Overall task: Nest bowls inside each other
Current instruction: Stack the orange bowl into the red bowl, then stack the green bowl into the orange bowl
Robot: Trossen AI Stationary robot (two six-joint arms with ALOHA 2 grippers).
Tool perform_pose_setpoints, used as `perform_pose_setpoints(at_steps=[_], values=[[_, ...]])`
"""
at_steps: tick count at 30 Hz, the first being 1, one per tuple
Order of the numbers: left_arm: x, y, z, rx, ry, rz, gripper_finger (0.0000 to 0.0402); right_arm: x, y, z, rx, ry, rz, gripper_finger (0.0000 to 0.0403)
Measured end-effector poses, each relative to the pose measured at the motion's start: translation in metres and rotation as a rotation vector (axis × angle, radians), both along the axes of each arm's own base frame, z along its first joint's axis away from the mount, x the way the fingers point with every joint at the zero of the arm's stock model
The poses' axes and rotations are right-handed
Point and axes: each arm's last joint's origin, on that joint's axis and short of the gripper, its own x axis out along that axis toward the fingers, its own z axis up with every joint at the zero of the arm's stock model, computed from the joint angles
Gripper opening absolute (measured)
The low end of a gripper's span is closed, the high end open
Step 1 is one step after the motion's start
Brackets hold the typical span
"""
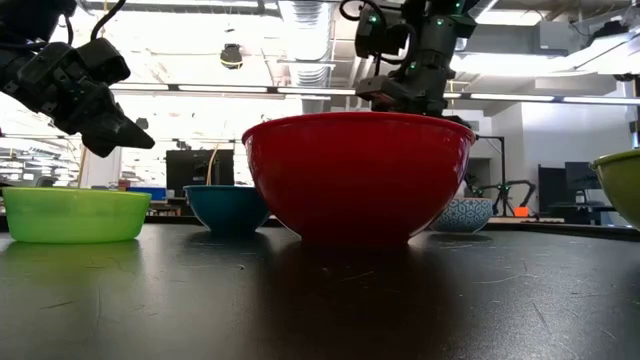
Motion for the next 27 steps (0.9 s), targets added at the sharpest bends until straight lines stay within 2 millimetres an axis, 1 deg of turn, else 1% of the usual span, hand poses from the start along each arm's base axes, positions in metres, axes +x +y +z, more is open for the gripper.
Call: perform_pose_setpoints(at_steps=[9, 12, 16, 21, 24, 27], values=[[0.000, 0.000, 0.000, -0.001, 0.000, 0.001, 0.0013, -0.002, -0.006, 0.000, 0.006, 0.012, -0.017, 0.0143], [0.000, 0.000, 0.000, -0.001, 0.000, 0.001, 0.0013, -0.004, -0.006, 0.005, 0.025, 0.026, -0.012, 0.0172], [0.000, 0.000, 0.000, -0.001, 0.001, 0.001, 0.0013, -0.005, -0.006, 0.022, 0.031, 0.045, 0.002, 0.0196], [0.000, 0.000, 0.000, 0.005, 0.002, -0.002, 0.0013, -0.009, -0.004, 0.051, 0.032, 0.088, 0.036, 0.0202], [0.000, 0.000, 0.000, 0.002, 0.001, -0.001, 0.0013, -0.016, 0.006, 0.069, 0.041, 0.154, 0.113, 0.0199], [0.000, 0.000, 0.000, -0.015, -0.001, 0.005, 0.0013, -0.027, 0.023, 0.083, 0.046, 0.261, 0.263, 0.0196]])
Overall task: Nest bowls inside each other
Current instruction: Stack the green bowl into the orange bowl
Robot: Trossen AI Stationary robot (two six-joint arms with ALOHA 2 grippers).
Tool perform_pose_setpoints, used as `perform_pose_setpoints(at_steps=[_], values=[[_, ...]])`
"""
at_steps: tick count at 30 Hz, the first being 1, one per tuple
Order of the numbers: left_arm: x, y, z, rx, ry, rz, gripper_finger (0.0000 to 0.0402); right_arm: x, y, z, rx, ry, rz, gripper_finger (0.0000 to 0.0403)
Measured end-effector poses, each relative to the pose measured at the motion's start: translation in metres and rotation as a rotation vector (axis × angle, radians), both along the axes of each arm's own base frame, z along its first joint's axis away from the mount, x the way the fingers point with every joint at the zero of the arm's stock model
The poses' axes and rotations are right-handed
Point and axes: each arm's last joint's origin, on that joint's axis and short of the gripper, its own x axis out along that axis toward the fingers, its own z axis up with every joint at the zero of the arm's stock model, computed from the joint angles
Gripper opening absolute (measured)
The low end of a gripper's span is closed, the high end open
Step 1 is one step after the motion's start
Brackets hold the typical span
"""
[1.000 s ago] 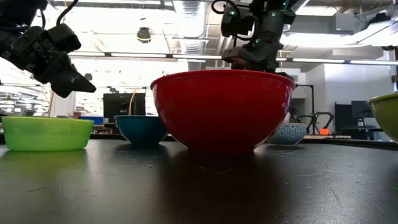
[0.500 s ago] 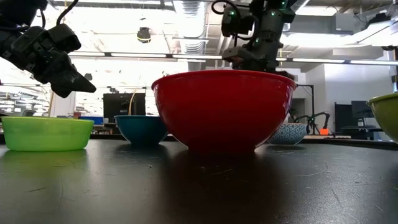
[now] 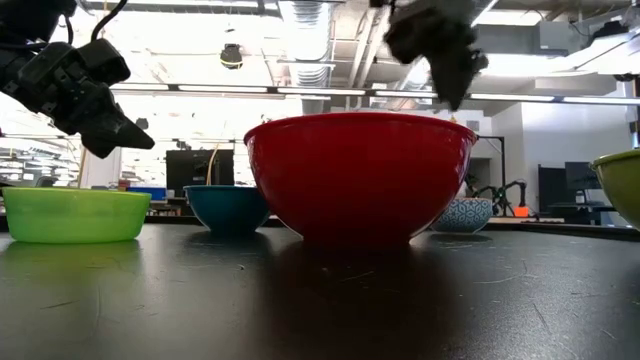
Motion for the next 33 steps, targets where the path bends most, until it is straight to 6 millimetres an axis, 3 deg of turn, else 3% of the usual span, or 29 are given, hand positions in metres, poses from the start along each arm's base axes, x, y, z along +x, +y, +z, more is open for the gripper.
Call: perform_pose_setpoints(at_steps=[3, 7, 15, 18, 23, 33], values=[[0.000, 0.000, 0.000, -0.008, -0.001, 0.003, 0.0013, -0.013, 0.020, 0.003, 0.004, 0.090, 0.189, 0.0194], [0.000, 0.000, 0.000, -0.009, -0.001, 0.003, 0.0013, -0.033, 0.049, -0.005, 0.044, 0.079, 0.411, 0.0194], [0.000, 0.000, 0.000, -0.030, -0.005, 0.013, 0.0013, -0.067, 0.076, -0.047, 0.076, 0.156, 0.744, 0.0194], [0.000, 0.000, 0.000, -0.028, -0.004, 0.017, 0.0013, -0.075, 0.080, -0.066, 0.091, 0.197, 0.878, 0.0194], [-0.001, 0.001, -0.001, -0.031, 0.007, 0.037, 0.0013, -0.083, 0.077, -0.089, 0.106, 0.262, 0.942, 0.0194], [-0.001, 0.001, -0.002, -0.068, 0.008, 0.059, 0.0013, -0.084, 0.071, -0.113, 0.043, 0.253, 1.008, 0.0194]])
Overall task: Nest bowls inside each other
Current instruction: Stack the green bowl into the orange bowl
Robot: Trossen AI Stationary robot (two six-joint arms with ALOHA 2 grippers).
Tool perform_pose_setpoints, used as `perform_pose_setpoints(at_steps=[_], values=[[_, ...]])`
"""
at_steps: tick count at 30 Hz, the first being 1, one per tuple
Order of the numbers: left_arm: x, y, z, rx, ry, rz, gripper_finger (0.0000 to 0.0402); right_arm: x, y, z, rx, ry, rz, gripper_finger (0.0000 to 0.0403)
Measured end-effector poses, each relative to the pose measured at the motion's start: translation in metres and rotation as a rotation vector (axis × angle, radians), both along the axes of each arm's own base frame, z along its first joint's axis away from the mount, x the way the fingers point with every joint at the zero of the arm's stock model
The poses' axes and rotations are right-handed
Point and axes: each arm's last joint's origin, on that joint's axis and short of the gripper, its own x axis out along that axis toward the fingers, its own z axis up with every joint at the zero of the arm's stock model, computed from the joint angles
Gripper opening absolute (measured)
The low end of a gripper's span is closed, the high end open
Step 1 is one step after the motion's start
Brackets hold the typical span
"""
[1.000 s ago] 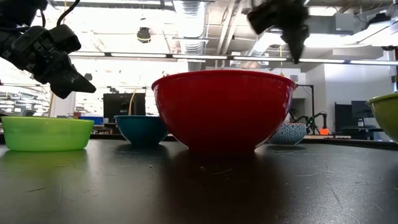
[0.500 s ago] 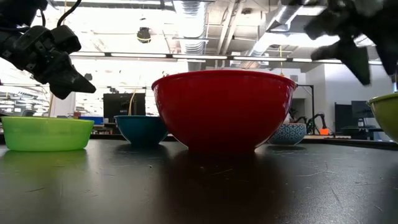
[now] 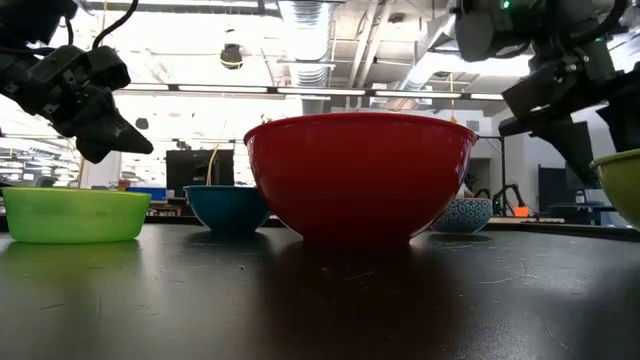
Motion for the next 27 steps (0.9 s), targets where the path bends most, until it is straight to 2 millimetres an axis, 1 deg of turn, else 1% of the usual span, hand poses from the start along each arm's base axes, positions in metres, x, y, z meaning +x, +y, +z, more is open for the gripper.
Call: perform_pose_setpoints(at_steps=[5, 9, 13, 18, 19, 21, 23, 25, 27], values=[[0.000, 0.000, 0.000, -0.001, 0.000, 0.000, 0.0013, 0.001, -0.004, -0.009, 0.023, -0.024, -0.002, 0.0188], [0.000, 0.000, 0.000, -0.002, 0.000, 0.001, 0.0013, 0.000, -0.004, -0.016, 0.063, -0.024, 0.001, 0.0160], [0.000, 0.000, 0.000, -0.002, 0.000, 0.001, 0.0013, 0.000, -0.003, -0.017, 0.089, -0.025, 0.003, 0.0109], [0.000, 0.000, 0.000, 0.001, 0.000, 0.008, 0.0013, -0.002, -0.002, -0.017, 0.124, -0.007, -0.005, 0.0026], [0.000, 0.000, 0.000, 0.003, 0.000, 0.014, 0.0013, -0.002, -0.002, -0.016, 0.127, -0.006, -0.004, 0.0018], [0.000, 0.001, 0.000, 0.006, -0.001, 0.021, 0.0013, -0.003, -0.002, -0.016, 0.127, 0.002, -0.006, 0.0017], [0.000, 0.001, 0.000, 0.010, 0.000, 0.030, 0.0013, -0.003, -0.001, -0.014, 0.127, 0.018, -0.026, 0.0025], [0.000, 0.001, 0.000, 0.011, 0.000, 0.032, 0.0013, -0.002, 0.001, -0.006, 0.116, 0.028, -0.056, 0.0028], [0.000, 0.001, 0.000, 0.011, 0.000, 0.032, 0.0013, 0.001, 0.003, 0.006, 0.120, 0.033, -0.094, 0.0024]])
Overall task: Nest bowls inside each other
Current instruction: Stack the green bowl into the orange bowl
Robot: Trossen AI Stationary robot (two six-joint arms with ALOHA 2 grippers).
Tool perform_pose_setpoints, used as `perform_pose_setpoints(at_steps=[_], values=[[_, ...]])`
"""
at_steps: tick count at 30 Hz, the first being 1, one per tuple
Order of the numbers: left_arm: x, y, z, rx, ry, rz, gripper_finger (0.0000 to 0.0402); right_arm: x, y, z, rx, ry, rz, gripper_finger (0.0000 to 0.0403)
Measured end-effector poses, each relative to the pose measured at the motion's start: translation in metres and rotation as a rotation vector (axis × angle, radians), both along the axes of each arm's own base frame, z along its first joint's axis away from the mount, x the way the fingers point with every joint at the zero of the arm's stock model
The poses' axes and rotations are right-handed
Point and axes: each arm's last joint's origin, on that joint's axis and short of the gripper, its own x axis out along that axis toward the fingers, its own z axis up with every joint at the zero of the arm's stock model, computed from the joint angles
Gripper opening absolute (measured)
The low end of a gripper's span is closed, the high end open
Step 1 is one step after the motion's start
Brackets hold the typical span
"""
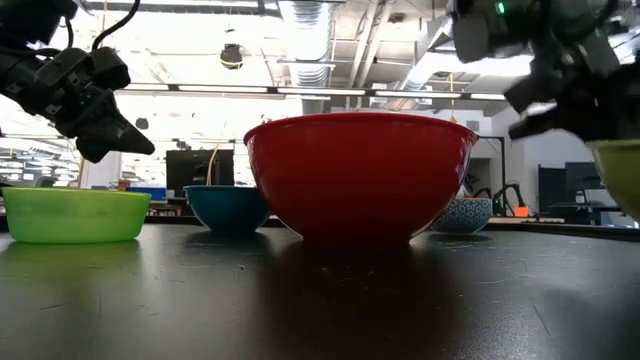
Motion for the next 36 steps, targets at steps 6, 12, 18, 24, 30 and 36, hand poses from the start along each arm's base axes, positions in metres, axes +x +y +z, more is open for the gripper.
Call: perform_pose_setpoints(at_steps=[6, 12, 18, 24, 30, 36], values=[[0.000, 0.000, 0.000, 0.000, 0.000, 0.001, 0.0013, 0.021, 0.003, 0.053, 0.022, -0.115, -0.278, 0.0017], [0.000, 0.000, 0.000, 0.000, 0.000, 0.002, 0.0013, 0.039, 0.006, 0.117, 0.156, -0.306, -0.517, 0.0017], [0.000, 0.000, 0.000, 0.001, 0.000, 0.002, 0.0013, 0.058, -0.003, 0.155, 0.240, -0.552, -0.738, 0.0017], [0.000, 0.000, 0.000, 0.001, 0.000, 0.002, 0.0013, 0.077, -0.035, 0.150, 0.182, -0.617, -0.988, 0.0017], [-0.001, 0.000, -0.002, 0.002, 0.025, 0.001, 0.0013, 0.093, -0.053, 0.135, 0.093, -0.609, -1.154, 0.0017], [-0.001, 0.000, -0.003, 0.002, 0.032, 0.000, 0.0013, 0.109, -0.059, 0.114, 0.021, -0.555, -1.167, 0.0018]])
